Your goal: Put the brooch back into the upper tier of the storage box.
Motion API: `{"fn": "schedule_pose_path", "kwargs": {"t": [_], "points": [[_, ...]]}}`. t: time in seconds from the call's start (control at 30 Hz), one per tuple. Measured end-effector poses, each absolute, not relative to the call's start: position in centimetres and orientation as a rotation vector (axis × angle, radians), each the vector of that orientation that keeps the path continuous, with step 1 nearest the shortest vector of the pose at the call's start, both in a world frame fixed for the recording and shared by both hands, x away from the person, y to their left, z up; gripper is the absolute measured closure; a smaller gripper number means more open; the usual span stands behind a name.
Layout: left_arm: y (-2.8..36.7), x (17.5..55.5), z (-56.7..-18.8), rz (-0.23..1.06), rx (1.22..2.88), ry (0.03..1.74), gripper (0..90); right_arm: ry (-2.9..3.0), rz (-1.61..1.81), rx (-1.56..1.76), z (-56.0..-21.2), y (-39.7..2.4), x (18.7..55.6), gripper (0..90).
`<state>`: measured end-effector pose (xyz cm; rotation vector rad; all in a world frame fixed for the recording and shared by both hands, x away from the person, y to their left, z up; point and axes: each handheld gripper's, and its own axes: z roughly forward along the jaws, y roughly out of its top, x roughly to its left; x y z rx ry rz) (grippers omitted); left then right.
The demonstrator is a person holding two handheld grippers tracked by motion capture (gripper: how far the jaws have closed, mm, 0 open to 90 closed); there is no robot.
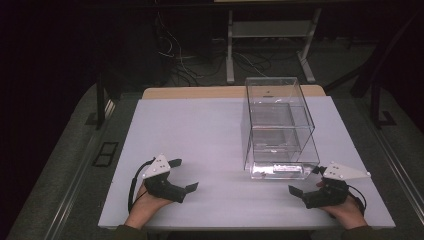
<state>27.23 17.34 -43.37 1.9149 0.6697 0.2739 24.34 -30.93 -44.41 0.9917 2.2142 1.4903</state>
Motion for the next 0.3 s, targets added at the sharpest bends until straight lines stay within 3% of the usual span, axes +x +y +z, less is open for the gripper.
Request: {"fn": "schedule_pose_path", "kwargs": {"t": [0.3], "points": [[17.24,27.24,-43.43,0.277,1.926,0.666,0.0,2.213,1.490,0.992,-44.40,-30.93,24.30,0.4]]}}
